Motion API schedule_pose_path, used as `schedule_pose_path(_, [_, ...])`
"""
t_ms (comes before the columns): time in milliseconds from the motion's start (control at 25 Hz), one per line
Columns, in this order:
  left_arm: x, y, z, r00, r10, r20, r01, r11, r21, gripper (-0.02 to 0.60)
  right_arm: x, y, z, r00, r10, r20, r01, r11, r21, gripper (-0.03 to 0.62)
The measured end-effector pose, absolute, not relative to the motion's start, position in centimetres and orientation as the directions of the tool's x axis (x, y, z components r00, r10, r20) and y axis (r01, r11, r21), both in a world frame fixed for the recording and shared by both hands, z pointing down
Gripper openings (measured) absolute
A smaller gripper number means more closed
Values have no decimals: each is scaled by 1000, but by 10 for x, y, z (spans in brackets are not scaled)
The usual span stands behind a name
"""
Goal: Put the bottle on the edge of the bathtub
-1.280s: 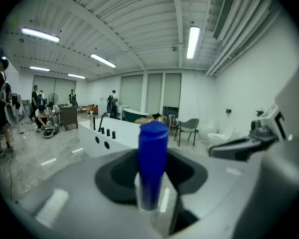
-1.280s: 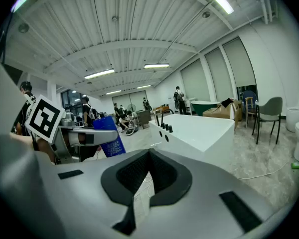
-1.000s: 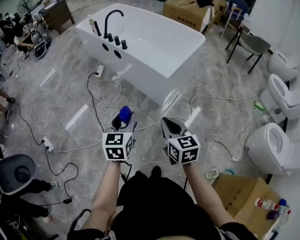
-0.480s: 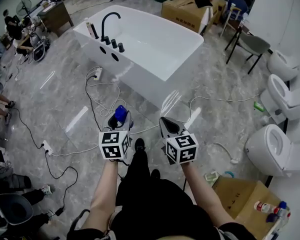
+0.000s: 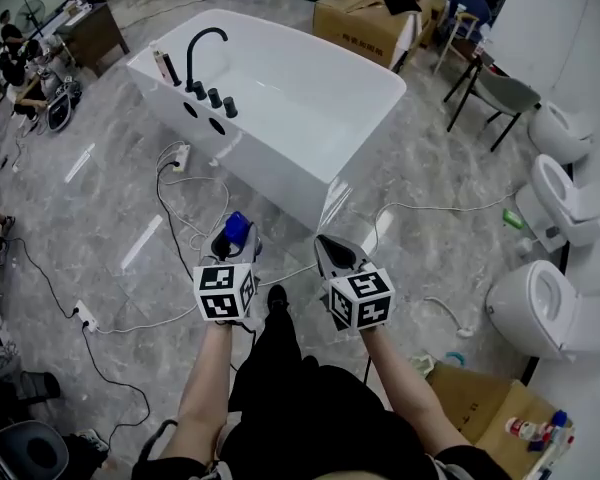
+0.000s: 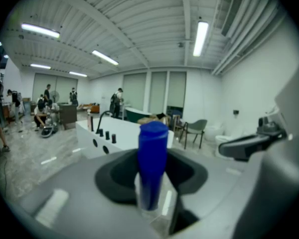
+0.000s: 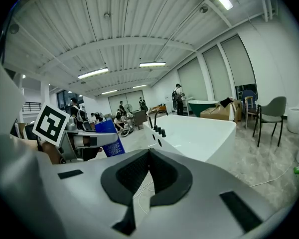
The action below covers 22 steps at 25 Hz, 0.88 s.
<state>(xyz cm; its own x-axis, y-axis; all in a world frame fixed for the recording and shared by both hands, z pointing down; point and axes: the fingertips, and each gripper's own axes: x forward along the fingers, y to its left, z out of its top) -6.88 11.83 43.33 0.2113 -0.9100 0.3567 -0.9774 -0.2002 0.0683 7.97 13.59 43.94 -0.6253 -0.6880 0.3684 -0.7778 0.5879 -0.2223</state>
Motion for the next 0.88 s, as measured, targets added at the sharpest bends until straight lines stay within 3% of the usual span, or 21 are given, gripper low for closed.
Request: schedule_pose_path(880, [-150,-79,454,283,-884,373,-959,-258,117,160,-11,-47,461,-572,-695,436,-818,524,-238,3])
